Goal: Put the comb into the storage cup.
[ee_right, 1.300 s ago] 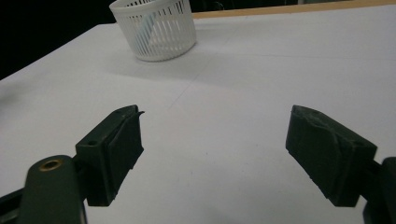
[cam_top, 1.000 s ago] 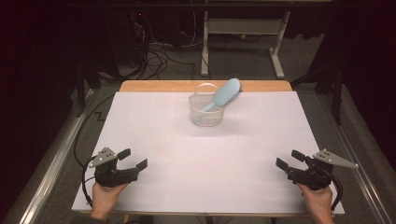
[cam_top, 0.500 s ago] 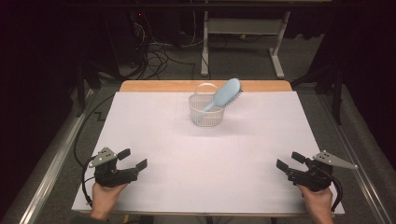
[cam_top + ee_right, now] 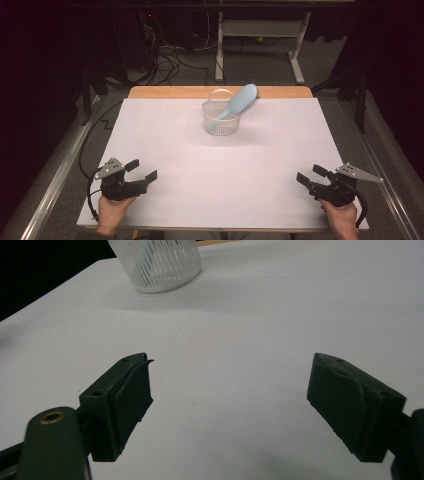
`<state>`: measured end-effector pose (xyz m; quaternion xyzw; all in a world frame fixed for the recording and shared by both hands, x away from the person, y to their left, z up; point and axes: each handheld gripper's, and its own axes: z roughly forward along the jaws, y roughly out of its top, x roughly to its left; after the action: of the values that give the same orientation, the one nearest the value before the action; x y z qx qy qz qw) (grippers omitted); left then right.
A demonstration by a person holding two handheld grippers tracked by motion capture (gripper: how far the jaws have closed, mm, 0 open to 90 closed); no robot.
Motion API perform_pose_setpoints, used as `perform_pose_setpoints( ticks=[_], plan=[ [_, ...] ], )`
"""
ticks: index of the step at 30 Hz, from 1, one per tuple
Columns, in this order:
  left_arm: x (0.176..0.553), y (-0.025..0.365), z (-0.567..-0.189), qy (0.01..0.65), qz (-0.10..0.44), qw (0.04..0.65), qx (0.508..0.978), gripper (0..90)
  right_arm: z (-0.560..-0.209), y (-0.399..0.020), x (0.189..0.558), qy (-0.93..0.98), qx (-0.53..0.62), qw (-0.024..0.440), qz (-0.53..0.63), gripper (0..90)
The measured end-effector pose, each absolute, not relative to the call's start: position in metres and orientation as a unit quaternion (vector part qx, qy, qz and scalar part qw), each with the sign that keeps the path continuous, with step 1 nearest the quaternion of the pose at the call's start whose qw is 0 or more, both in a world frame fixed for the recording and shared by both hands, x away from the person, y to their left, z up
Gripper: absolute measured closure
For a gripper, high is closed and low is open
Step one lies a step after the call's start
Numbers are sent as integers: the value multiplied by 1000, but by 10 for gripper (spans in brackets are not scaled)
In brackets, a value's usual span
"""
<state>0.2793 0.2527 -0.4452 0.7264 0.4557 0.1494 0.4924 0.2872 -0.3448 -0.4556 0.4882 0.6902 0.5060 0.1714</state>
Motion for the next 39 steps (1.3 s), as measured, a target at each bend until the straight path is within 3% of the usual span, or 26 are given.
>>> perform_pose_setpoints(
  ticks=[39],
  plan=[
    [280, 252, -446, 456, 144, 491, 728, 149, -461, -352, 279, 702, 480, 165, 500, 167]
  ],
)
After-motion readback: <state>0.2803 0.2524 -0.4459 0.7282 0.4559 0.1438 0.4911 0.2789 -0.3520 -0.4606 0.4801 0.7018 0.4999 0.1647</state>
